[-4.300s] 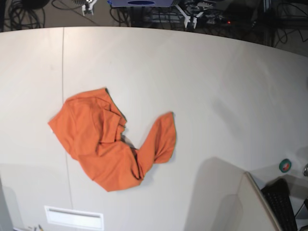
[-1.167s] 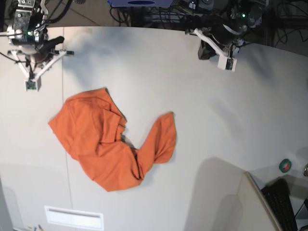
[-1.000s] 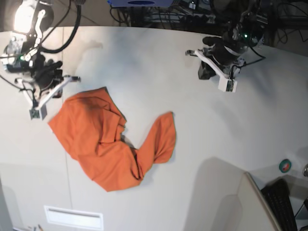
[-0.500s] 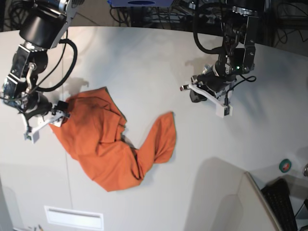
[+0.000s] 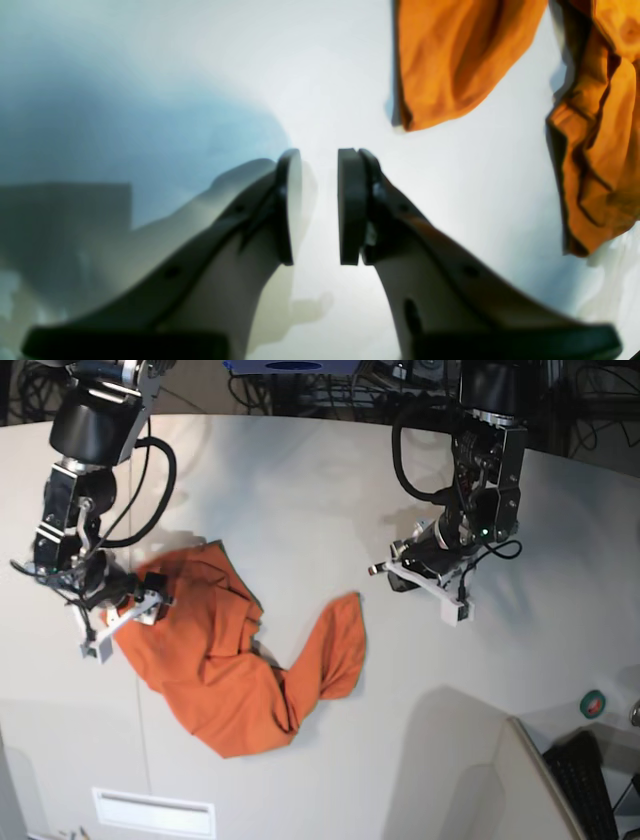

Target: Layout the t-shirt on the table in an organized manner, then fold the t-shirt properly

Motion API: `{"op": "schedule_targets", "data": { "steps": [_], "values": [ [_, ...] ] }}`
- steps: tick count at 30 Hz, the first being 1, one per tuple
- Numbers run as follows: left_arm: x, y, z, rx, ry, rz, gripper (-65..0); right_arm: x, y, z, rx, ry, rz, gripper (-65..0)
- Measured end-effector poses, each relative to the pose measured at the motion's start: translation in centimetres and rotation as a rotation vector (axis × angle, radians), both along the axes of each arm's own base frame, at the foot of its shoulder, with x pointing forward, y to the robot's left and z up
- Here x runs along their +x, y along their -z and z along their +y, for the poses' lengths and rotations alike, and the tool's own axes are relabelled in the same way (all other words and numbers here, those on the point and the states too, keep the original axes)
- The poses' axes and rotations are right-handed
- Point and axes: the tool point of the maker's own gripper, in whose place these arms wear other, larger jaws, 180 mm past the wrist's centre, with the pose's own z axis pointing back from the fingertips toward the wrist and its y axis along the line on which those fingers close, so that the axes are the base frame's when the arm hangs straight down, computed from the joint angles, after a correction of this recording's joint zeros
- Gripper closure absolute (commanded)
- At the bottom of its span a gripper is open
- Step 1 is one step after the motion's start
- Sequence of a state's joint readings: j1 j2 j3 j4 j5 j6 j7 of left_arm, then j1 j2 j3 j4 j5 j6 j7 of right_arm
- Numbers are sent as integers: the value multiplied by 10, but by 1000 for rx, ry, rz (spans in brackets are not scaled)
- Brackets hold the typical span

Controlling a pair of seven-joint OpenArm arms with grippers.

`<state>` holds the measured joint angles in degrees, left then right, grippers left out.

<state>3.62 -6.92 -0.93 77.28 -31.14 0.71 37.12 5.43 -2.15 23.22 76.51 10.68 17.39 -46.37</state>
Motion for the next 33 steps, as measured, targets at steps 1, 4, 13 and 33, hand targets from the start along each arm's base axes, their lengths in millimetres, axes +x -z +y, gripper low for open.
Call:
{"op": "schedule_targets", "data": {
  "steps": [1, 4, 13, 33],
  "values": [
    [0, 2, 1, 0, -1, 4, -122, 2, -7, 4, -10, -17, -20, -365],
    [-3, 7, 5, 7, -9, 22, -122, 7, -19, 15, -32, -67, -61, -365],
    [-9, 8, 35, 70, -10, 29, -133, -6, -1, 60, -59, -128, 18, -366],
    [-14, 11, 14, 19, -12, 32, -411, -3, -11, 113, -202, -274, -58, -366]
  ]
}}
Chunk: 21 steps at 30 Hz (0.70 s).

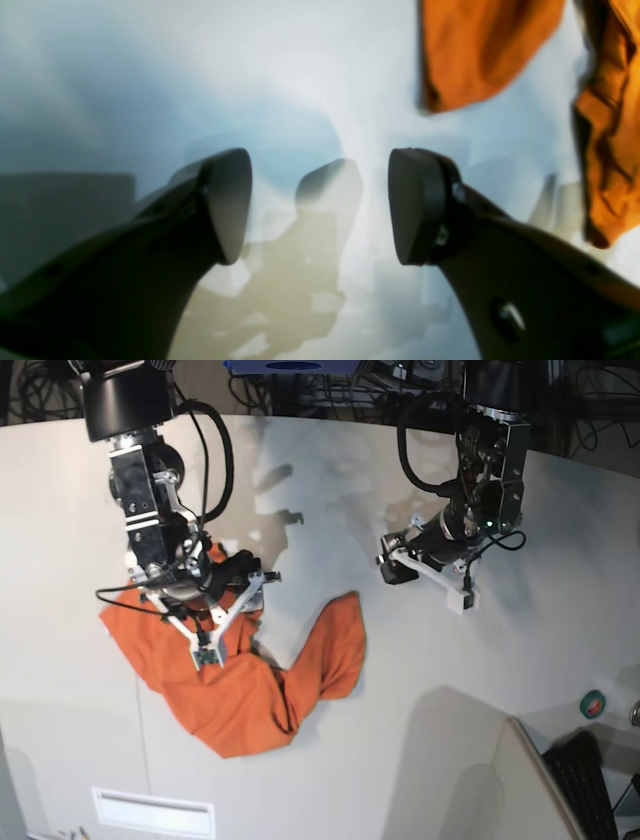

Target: Layout the t-shirt on the table in an organized manner, then fold the t-shirt properly

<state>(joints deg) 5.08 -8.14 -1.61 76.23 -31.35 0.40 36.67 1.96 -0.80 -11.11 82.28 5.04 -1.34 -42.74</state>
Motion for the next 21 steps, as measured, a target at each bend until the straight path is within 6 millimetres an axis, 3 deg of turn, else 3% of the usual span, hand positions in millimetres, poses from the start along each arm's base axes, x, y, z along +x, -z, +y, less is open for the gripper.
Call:
{"op": "schedule_targets", "data": {
  "steps": [5, 8, 10, 21],
  "values": [
    [-10, -4, 15, 1, -37, -4, -411, -2, 10, 3, -206, -79, -16, -368],
    [-14, -9, 47, 49, -111, -9, -410, -9, 19, 16, -213, -109, 10, -368],
    [-11, -14, 58, 59, -136, -27, -410, -11, 22, 16, -226, -120, 15, -365],
    [-10, -15, 55, 42, -138, -32, -410, 5, 39, 13, -255, -152, -39, -351]
  ]
}}
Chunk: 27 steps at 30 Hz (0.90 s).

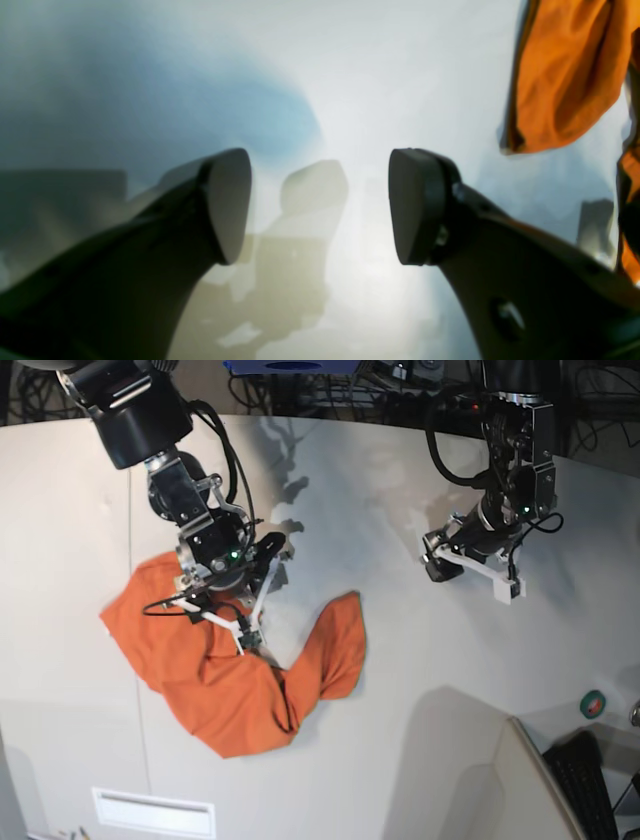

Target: Layout the t-shirt on the table in an organized manner, then fold the t-shirt properly

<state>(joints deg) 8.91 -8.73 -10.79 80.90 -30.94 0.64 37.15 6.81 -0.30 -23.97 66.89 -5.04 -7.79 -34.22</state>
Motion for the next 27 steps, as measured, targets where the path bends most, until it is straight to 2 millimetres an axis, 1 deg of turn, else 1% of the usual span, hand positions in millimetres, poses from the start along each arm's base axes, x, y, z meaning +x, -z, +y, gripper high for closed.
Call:
{"op": "schedule_targets", "data": {
  "steps": [3, 5, 11, 12, 14, 16, 19, 21, 27],
  "values": [
    [0, 0, -1, -2, 0, 0, -410, 0, 0, 0, 0, 1, -4, -278],
    [0, 0, 0, 0, 0, 0, -410, 0, 0, 0, 0, 1, -4, -243],
    [0, 0, 1, 1, -2, 1, -410, 2, -1, -3, -6, 2, -6, -225],
    [0, 0, 1, 0, -1, 1, -410, 3, -1, -5, -11, 1, -11, -207],
    [-1, 1, 0, 0, -1, 3, -410, 6, -2, -12, -22, 4, -15, -125],
    [-1, 1, 0, 0, -1, 5, -410, 7, -2, -19, -37, 6, -17, 0],
    [-1, 2, -3, -5, 1, 4, -410, 7, -1, -19, -37, 8, -14, 0],
    [0, 3, -9, -23, -7, 3, -410, 7, -1, -16, -31, 7, -14, 0],
    [2, 5, -45, -106, -16, -2, -410, 4, 1, -18, -36, 8, -9, 0]
  ]
}}
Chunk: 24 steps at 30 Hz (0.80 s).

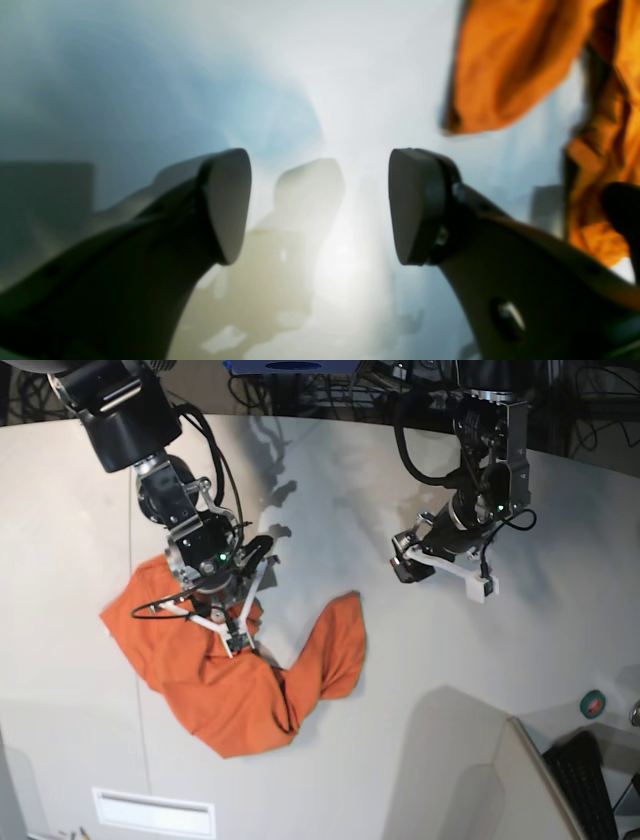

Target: Layout the t-shirt on the table in an organized manner, then fold the t-shirt properly

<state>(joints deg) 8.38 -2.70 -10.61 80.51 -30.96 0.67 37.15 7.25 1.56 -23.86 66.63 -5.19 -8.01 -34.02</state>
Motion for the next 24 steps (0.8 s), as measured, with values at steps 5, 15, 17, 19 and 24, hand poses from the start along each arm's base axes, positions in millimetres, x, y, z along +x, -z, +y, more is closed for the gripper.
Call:
{"op": "schedule_targets", "data": {
  "steps": [5, 15, 17, 19, 24],
  "values": [
    [15, 3, -33, -53, 19, -2, -410, -8, -2, 5, 17, -3, -2, 0],
    [38, 5, -65, 416, 348, 2, -410, -10, -15, 9, 35, 2, -12, 0],
    [41, 3, -61, 537, 418, -11, -410, -9, -15, 7, 30, 1, -14, 0],
    [46, -1, -71, 581, 469, -37, -411, -9, -14, 3, 23, 2, -13, 0],
    [68, -12, -87, 639, 532, -90, -411, -9, -14, -1, 12, 3, -13, 0]
  ]
}}
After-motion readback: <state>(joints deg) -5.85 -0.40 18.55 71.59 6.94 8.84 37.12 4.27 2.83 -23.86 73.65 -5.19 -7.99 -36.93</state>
